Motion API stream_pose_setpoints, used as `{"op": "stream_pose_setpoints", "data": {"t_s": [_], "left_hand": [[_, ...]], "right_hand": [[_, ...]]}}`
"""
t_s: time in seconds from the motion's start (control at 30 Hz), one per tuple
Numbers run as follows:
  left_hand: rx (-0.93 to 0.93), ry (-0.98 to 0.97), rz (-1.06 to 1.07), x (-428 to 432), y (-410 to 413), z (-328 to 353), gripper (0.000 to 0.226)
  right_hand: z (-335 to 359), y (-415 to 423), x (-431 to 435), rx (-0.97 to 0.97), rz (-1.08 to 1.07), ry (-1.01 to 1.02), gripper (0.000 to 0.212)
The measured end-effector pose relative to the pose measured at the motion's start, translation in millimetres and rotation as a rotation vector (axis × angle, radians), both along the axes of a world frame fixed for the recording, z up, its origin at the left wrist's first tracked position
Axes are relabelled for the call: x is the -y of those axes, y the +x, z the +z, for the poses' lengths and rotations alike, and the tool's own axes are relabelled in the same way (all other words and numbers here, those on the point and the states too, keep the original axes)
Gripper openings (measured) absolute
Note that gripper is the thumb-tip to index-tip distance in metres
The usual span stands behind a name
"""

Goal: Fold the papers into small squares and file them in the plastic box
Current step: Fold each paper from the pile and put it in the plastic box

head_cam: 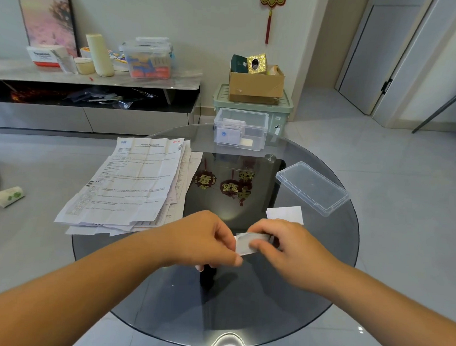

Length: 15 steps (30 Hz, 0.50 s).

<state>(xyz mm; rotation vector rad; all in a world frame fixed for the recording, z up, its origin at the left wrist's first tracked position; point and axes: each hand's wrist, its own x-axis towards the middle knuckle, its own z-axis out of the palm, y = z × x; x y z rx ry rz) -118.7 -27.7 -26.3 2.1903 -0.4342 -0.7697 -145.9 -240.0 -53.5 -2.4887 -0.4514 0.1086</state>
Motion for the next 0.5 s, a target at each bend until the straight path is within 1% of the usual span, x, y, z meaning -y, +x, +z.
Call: {"op": "stream_pose_setpoints", "data": {"t_s": [0.07, 0.1, 0.17, 0.23, 0.3, 0.37, 0.43, 0.5], "left_hand": [[0.081, 0.058, -0.021, 3, 0, -2, 0.028], [0.114, 0.087, -0.014, 5, 0, -3, 0.036], [0.191, 0.168, 0.010, 7, 2, -7, 0.045], [0.304, 0.279, 0.043, 9, 1, -10, 0.040], [0.381, 0.335, 0.064, 10, 0, -10, 0.033], [0.399, 0.345, 0.038, 12, -1, -7, 0.040], [0.399, 0.353, -0.009, 15, 0, -5, 0.042], [0.361, 0.326, -0.047, 18, 1, -5, 0.035]], "right_hand": [[1, 4, -1, -0.034, -0.048, 0.046, 0.016], [1, 6, -2, -0.033, -0.057, 0.030, 0.022], [0, 9, -5, -0.032, -0.051, -0.065, 0.036], [2, 10, -8, -0.059, -0.038, -0.158, 0.044], [5, 9, -10, -0.079, -0.020, -0.200, 0.040], [10, 7, -10, -0.107, -0.009, -0.203, 0.031], [15, 7, -8, -0.144, -0.005, -0.203, 0.035], [19, 7, -7, -0.166, -0.005, -0.210, 0.039]]}}
